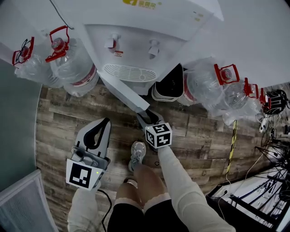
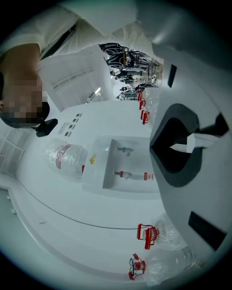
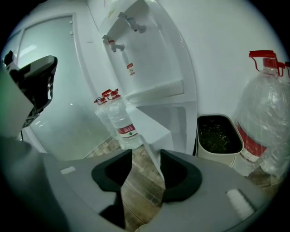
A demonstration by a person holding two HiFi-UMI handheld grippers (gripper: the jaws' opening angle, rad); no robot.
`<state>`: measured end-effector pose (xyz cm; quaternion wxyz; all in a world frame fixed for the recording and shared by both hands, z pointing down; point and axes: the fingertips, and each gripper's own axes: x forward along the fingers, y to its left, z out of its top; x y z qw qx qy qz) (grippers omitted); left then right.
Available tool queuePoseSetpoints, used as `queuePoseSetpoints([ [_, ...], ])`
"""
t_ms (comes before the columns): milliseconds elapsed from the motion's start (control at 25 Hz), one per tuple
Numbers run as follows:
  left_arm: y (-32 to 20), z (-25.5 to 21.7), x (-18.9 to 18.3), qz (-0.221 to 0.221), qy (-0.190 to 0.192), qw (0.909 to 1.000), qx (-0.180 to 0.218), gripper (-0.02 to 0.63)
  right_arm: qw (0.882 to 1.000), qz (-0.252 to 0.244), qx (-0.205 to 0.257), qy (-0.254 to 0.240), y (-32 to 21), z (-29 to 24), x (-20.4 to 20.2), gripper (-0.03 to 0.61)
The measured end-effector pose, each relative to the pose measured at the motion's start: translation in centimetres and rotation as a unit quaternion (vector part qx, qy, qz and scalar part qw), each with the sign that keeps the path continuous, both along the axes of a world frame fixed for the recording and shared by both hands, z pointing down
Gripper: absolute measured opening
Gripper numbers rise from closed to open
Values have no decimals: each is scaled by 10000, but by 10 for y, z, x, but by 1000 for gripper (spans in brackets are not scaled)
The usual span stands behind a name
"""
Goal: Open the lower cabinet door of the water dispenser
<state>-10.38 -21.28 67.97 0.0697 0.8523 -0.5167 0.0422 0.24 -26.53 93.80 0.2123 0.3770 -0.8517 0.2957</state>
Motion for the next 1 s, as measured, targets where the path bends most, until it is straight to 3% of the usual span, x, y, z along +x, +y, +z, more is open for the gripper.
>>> queuePoseSetpoints([
  [120, 8, -10, -2, 34, 20, 10000, 89, 2, 9999, -131, 9, 17, 11, -5, -7, 192],
  [280, 20, -17, -9, -106, -12, 9999, -84, 2, 9995, -149, 260, 19, 19, -28, -10, 187],
  [360, 26, -24, -9, -147, 28, 9998, -154, 2, 9986, -91, 524, 74, 19, -48, -7, 125],
  [440, 31, -34, -6, -113, -5, 9998, -131, 2, 9970, 5, 770, 115, 19, -71, -3, 14],
  [1000, 59, -141, 1, -147, -128, 9998, 23, 2, 9858, 254, 1641, -242, 47, -247, 21, 8],
])
